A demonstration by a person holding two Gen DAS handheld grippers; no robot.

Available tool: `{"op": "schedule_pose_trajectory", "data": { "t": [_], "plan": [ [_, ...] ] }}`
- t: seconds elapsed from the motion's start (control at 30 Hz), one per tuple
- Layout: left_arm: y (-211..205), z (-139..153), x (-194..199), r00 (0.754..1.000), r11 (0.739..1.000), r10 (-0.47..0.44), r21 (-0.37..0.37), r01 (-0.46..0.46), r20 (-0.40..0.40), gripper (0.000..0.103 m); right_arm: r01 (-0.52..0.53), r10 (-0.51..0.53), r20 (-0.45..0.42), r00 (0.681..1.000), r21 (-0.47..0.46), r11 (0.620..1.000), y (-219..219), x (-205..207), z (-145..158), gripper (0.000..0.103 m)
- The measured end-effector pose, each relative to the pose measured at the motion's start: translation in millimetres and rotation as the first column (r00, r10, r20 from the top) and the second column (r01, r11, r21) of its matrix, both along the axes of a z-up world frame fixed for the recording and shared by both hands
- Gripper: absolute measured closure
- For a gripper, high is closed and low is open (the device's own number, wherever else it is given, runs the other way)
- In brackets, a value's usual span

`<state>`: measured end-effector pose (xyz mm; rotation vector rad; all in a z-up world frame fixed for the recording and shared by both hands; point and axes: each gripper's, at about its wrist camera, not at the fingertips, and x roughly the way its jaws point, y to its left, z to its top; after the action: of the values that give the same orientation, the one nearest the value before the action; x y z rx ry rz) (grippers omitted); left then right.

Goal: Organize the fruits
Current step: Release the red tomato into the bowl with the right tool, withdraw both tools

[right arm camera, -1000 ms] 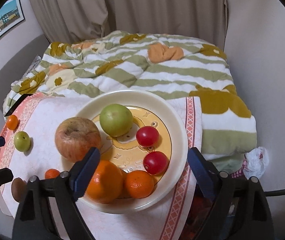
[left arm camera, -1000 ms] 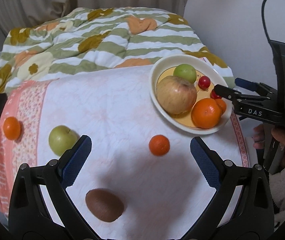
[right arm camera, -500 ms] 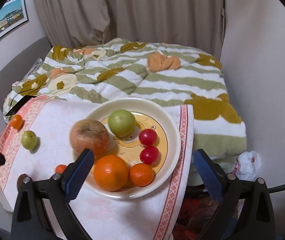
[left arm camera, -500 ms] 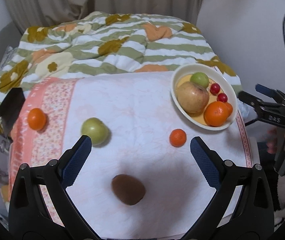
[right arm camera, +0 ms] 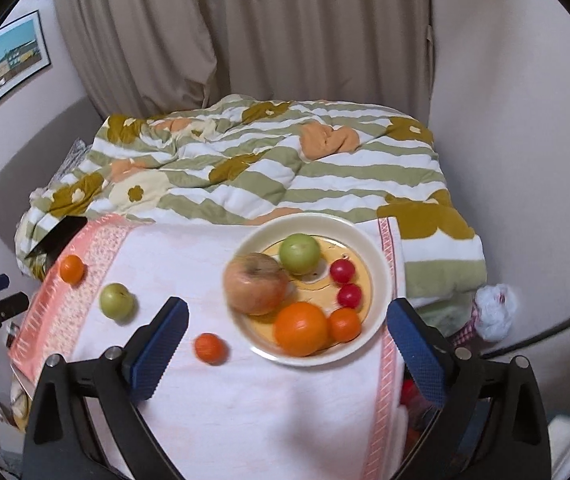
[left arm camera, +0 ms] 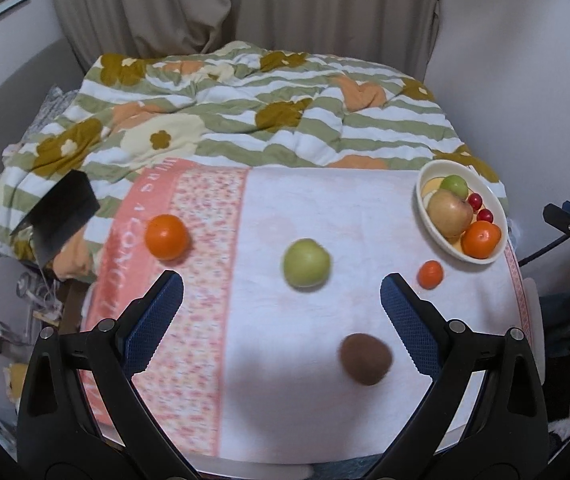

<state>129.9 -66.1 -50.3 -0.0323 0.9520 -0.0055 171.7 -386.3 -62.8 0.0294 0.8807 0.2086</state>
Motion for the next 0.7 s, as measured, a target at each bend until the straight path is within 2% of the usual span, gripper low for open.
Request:
{"op": "schedule_pose_trajectory", "data": {
  "t": [0.2, 0.33, 0.53, 0.7],
  "plan": [
    [47.2, 6.9, -0.6, 0.997, 0.998, -0.069, 0.007, 0.069, 0.020, 0.000, 0.083, -0.083, -0.016, 0.996, -0.030, 0.996, 49.1, -27.7, 8.2, 0.004],
    [79.0, -1.1, 5.1, 0.994, 0.994, -0.106, 0.013, 0.106, -0.007, 0.000, 0.124, -0.124, -0.039, 0.992, -0.014, 0.992, 81.7, -45.5, 3.8, 0.004],
    [121.1, -19.7, 15.8, 0.984, 0.984, -0.178, 0.002, 0.178, -0.026, 0.000, 0.193, -0.194, -0.110, 0.975, -0.018, 0.981, 128.8, -69.8, -16.7, 0.004],
    [146.8, -40.5, 34.5, 0.971, 0.972, -0.235, -0.003, 0.235, -0.040, 0.000, 0.282, -0.278, -0.163, 0.947, -0.002, 0.960, 160.7, -88.4, -39.3, 0.004]
  ]
}}
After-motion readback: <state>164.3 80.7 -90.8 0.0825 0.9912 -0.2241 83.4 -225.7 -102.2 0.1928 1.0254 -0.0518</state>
